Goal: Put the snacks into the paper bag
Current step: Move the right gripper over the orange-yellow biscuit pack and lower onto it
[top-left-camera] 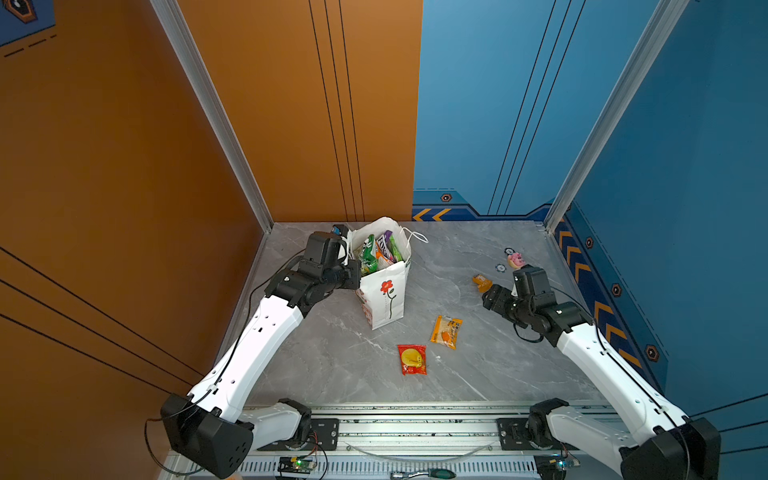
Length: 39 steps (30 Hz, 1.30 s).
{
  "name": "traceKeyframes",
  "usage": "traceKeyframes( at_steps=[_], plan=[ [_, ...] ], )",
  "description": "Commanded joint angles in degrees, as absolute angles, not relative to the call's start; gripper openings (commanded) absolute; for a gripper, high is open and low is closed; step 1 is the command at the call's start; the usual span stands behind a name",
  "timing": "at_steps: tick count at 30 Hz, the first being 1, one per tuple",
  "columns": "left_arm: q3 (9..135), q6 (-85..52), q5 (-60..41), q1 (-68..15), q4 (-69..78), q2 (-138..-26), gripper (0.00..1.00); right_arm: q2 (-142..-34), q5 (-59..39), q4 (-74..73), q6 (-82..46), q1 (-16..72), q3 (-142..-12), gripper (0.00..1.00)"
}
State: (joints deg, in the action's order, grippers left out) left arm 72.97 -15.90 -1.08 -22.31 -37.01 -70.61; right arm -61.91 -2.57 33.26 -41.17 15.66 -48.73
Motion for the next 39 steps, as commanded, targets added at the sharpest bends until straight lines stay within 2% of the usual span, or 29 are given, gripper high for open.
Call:
traceKeyframes(
  at_steps=[1, 10, 29, 31, 33, 34, 39],
  plan=[
    [73.96, -15.05, 0.56, -22.68, -34.01, -69.48, 0.00, -63.97, -5.18, 31.37, -43.69, 15.21, -46.44, 0.83],
    [73.83, -15.21, 0.48, -22.76, -34.01, -69.85, 0.00, -71.45, -11.23, 26.22, -47.25, 16.91, -43.51, 0.82],
    [73.98, -15.10, 0.35, -22.95, -34.01, -69.60, 0.00, -86.37, -12.13, 23.02, -48.61, 29.02, -47.28, 0.82],
    [73.96, -15.11, 0.27, -23.01, -34.01, -69.59, 0.00, -87.41, -12.13, 23.01, -48.69, 29.59, -47.29, 0.80],
    [73.93, -15.12, 0.31, -23.03, -34.01, -69.65, 0.00, -88.58, -12.36, 22.51, -48.61, 30.01, -47.37, 0.66],
    [73.95, -15.12, 0.28, -23.03, -34.01, -69.69, 0.00, -89.16, -12.70, 22.57, -48.54, 30.13, -47.65, 0.63],
    [73.92, -15.11, 0.42, -23.06, -34.01, -69.70, 0.00, -92.53, -12.13, 24.49, -47.15, 31.23, -49.65, 0.54]
  ],
)
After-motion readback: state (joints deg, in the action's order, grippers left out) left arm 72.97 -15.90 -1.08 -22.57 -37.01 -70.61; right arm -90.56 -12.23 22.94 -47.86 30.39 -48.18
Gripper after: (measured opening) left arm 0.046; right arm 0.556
